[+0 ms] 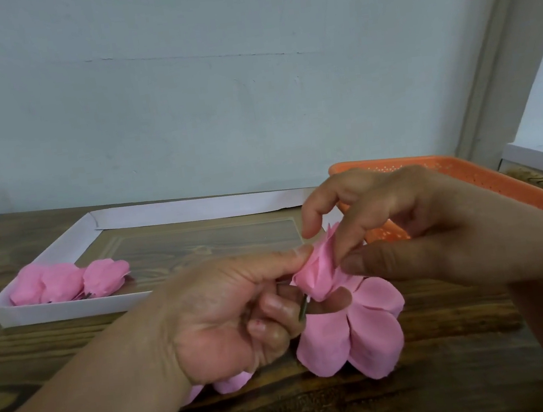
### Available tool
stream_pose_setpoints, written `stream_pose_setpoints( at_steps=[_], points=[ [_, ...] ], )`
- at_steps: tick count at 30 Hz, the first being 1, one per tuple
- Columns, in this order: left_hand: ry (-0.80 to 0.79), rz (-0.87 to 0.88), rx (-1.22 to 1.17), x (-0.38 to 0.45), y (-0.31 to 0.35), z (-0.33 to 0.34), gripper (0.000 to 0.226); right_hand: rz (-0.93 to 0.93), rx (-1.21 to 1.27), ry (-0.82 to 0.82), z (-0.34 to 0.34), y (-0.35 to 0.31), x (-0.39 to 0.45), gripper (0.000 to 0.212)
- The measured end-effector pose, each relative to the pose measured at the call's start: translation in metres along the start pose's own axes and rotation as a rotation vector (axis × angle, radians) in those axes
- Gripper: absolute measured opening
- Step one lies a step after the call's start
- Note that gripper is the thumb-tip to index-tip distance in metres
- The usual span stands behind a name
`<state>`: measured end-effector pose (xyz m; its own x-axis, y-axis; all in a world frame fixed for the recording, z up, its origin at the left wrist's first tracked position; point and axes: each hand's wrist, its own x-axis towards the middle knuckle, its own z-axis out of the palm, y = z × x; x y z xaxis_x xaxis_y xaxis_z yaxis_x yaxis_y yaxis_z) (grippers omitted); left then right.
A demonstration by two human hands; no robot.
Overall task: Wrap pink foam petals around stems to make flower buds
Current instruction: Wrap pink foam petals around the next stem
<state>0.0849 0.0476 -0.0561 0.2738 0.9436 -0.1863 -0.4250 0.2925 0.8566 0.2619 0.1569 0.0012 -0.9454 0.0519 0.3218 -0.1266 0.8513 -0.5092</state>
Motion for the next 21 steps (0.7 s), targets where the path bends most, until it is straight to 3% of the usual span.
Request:
stream_pose_setpoints(
  at_steps=[5,10,16,21],
  points=[
    [0.009,0.0,0.01,-0.0018,0.0009,0.0029,0.035,-0.016,0.193,-0.036,-0.0003,0.0014,0.0009,0.01],
    [0.041,0.004,0.02,-0.0017,0.0012,0.0053,0.027,0.036,0.058,-0.062,-0.0071,0.0048,-0.0044,0.025],
    [0.046,0.008,0.037,-0.0008,0.0,0.0067,0.026,0.015,0.072,-0.118,-0.0001,-0.0001,-0.0005,0.021],
    [0.023,0.011,0.041,-0.0009,0.0003,0.005,0.027,0.009,0.168,-0.057,0.0005,0.0004,0.0002,0.01]
  ],
)
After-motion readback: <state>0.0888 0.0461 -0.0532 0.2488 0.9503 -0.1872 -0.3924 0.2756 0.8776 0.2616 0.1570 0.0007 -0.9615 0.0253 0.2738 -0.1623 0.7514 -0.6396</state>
